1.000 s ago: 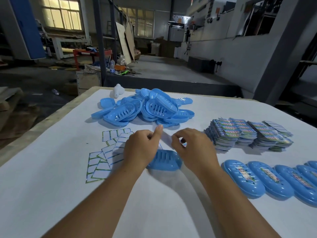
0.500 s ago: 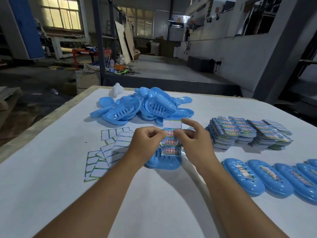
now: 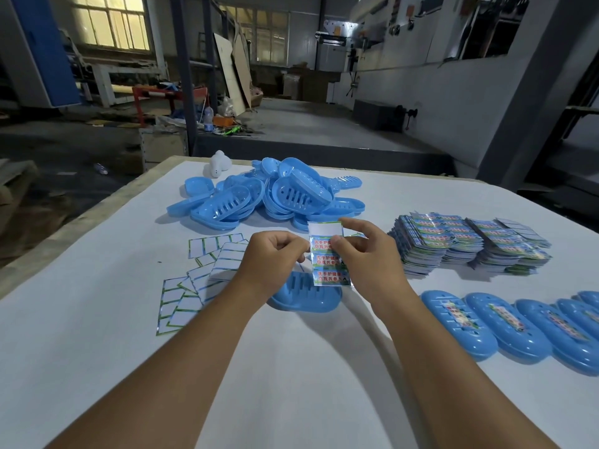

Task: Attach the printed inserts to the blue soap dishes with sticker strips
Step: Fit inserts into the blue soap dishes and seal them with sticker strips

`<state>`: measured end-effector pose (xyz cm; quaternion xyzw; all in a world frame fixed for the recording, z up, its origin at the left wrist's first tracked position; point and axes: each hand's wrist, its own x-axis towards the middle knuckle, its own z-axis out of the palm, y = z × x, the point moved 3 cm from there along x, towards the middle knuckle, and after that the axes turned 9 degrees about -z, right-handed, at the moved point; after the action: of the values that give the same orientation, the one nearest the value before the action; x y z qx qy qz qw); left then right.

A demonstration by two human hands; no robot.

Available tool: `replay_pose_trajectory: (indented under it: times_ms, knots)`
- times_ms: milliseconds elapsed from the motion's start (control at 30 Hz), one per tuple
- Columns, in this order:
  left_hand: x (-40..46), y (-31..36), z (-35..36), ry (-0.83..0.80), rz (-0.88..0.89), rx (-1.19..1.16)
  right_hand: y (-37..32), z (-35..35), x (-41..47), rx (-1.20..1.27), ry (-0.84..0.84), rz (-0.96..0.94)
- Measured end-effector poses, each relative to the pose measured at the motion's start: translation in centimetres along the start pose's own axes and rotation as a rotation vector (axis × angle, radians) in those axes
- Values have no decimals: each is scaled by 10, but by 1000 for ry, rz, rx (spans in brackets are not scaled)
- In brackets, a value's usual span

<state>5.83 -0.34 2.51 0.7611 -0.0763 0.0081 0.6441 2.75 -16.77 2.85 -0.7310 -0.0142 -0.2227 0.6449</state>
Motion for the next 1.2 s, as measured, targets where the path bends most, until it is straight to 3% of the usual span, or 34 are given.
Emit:
replay_pose_trajectory:
  times_ms: [267,467,667,933,1200]
  knots:
    - [-1,1,1,0,1,22,2,-1,1,-31,7,-5]
    - [1,-1,2,29,36,31,-3,-2,-2,-443,19,-253]
    - [-3,0,4,28,144,99,-5,3,-7,-448,-77,-236]
    - [-7,4,9,70,354,365,-8,1,-7,-510,-96,-198]
    - [-13,7,10,88,505,505,-14,3,-11,-649,-111,-306]
